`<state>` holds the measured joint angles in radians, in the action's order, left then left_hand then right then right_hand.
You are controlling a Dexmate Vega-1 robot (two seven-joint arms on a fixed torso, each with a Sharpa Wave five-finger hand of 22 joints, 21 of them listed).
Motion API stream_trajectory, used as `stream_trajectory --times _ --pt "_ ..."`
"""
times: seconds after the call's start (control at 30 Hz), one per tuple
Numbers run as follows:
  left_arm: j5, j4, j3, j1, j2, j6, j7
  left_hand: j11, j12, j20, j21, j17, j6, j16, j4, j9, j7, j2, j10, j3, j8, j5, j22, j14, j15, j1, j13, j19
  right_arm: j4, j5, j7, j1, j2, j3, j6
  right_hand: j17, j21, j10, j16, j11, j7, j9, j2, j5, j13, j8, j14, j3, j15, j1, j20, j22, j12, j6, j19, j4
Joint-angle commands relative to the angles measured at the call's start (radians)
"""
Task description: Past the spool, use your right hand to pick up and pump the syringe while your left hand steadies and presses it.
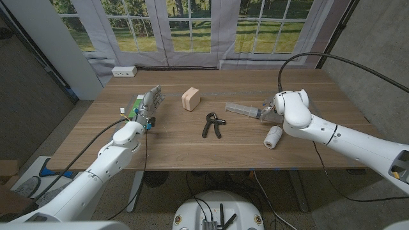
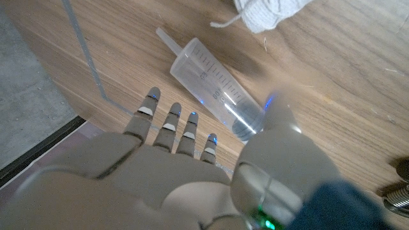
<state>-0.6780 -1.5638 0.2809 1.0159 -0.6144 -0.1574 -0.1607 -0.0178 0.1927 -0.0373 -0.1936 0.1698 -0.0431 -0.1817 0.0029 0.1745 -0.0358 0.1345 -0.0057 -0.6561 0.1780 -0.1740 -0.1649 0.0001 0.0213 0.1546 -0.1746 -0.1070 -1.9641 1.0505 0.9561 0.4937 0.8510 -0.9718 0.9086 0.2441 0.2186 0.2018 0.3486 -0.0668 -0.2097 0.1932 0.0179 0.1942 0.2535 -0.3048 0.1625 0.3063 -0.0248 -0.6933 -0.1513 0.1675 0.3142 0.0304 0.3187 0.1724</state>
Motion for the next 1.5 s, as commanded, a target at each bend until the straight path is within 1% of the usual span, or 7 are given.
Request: stream_trajectory --times 0.03,0.17,0.53,0.6,1.0,1.2,1.5 --pt "-0.004 -0.008 -0.004 0.011 -0.001 0.003 -0.008 -0.005 0.002 -0.016 -0.001 0.002 -0.007 0.001 -0.001 0.001 -0.002 0.036 0.005 -0.010 0.005 -0.006 -0.005 0.009 0.004 -0.009 -0.003 -0.009 0.019 0.086 -0.019 0.055 -0.027 0.043 -0.025 0.003 -0.002 0.063 0.019 -0.019 -0.007 0.003 0.008 -0.009 -0.002 -0.016 0.048 0.017 0.033 -0.041 0.014 0.002 0.014 0.061 0.037 0.000" --pt "-0.004 -0.007 -0.004 0.012 -0.001 0.001 -0.007 -0.007 0.002 -0.017 -0.001 0.002 -0.007 0.001 -0.001 0.001 -0.002 0.036 0.004 -0.011 0.005 -0.006 -0.005 0.009 0.004 -0.009 -0.003 -0.009 0.030 0.115 -0.029 0.072 -0.040 0.056 -0.034 0.002 -0.002 0.111 0.034 -0.026 -0.008 0.003 0.011 -0.011 -0.006 -0.023 0.088 0.023 0.064 -0.064 0.030 0.002 0.021 0.103 0.068 0.000" --pt "-0.006 -0.011 -0.007 0.017 -0.001 0.002 -0.012 -0.005 0.002 -0.016 -0.001 0.002 -0.008 0.001 0.000 0.001 -0.001 0.035 0.006 -0.014 0.005 -0.006 -0.005 0.011 0.006 -0.013 -0.003 -0.011 0.051 0.149 -0.047 0.106 -0.067 0.091 -0.076 -0.002 -0.010 0.166 0.063 -0.055 -0.009 0.003 0.006 -0.011 -0.011 -0.028 0.163 0.035 0.102 -0.104 0.044 0.002 0.026 0.146 0.086 0.000" --pt "-0.006 -0.013 -0.008 0.019 -0.002 0.004 -0.014 -0.006 0.002 -0.015 -0.001 0.002 -0.009 0.001 0.000 0.001 0.000 0.034 0.006 -0.015 0.005 -0.006 -0.005 0.011 0.007 -0.013 -0.003 -0.012 0.057 0.161 -0.048 0.111 -0.076 0.096 -0.072 -0.004 -0.009 0.203 0.076 -0.075 -0.008 0.003 0.005 -0.011 -0.014 -0.034 0.195 0.038 0.119 -0.118 0.052 0.002 0.032 0.177 0.105 -0.002" --pt "-0.009 -0.011 -0.009 0.020 -0.001 0.003 -0.013 -0.008 0.003 -0.003 -0.001 0.002 -0.013 0.001 0.002 0.001 0.004 0.033 0.011 -0.018 0.006 -0.006 -0.005 0.013 0.005 -0.019 -0.003 -0.016 0.071 0.203 -0.075 0.136 -0.099 0.120 -0.092 -0.016 -0.011 0.322 0.120 -0.118 -0.010 0.004 0.002 -0.013 -0.025 -0.066 0.307 0.042 0.209 -0.177 0.105 0.002 0.040 0.323 0.168 -0.005" --pt "-0.007 -0.012 -0.009 0.023 0.001 0.002 -0.021 -0.007 0.002 -0.003 -0.001 0.002 -0.015 0.002 0.002 0.001 0.002 0.033 0.010 -0.019 0.007 -0.006 -0.005 0.014 0.005 -0.021 -0.003 -0.016 0.078 0.218 -0.091 0.148 -0.104 0.129 -0.111 -0.006 -0.013 0.386 0.155 -0.140 -0.011 0.004 -0.011 -0.011 -0.027 -0.082 0.361 0.038 0.232 -0.201 0.135 0.003 0.041 0.407 0.196 -0.007" --pt "-0.008 -0.018 -0.014 0.030 0.000 0.001 -0.026 -0.010 -0.002 -0.005 -0.001 0.002 -0.018 0.003 0.002 0.002 0.002 0.032 0.000 -0.021 0.007 -0.006 -0.006 0.012 0.006 -0.023 -0.004 -0.018 0.093 0.235 -0.120 0.167 -0.119 0.142 -0.128 0.011 -0.018 0.424 0.184 -0.141 -0.011 0.006 -0.030 -0.009 -0.018 -0.089 0.398 0.050 0.242 -0.256 0.169 0.003 0.044 0.455 0.202 0.002"
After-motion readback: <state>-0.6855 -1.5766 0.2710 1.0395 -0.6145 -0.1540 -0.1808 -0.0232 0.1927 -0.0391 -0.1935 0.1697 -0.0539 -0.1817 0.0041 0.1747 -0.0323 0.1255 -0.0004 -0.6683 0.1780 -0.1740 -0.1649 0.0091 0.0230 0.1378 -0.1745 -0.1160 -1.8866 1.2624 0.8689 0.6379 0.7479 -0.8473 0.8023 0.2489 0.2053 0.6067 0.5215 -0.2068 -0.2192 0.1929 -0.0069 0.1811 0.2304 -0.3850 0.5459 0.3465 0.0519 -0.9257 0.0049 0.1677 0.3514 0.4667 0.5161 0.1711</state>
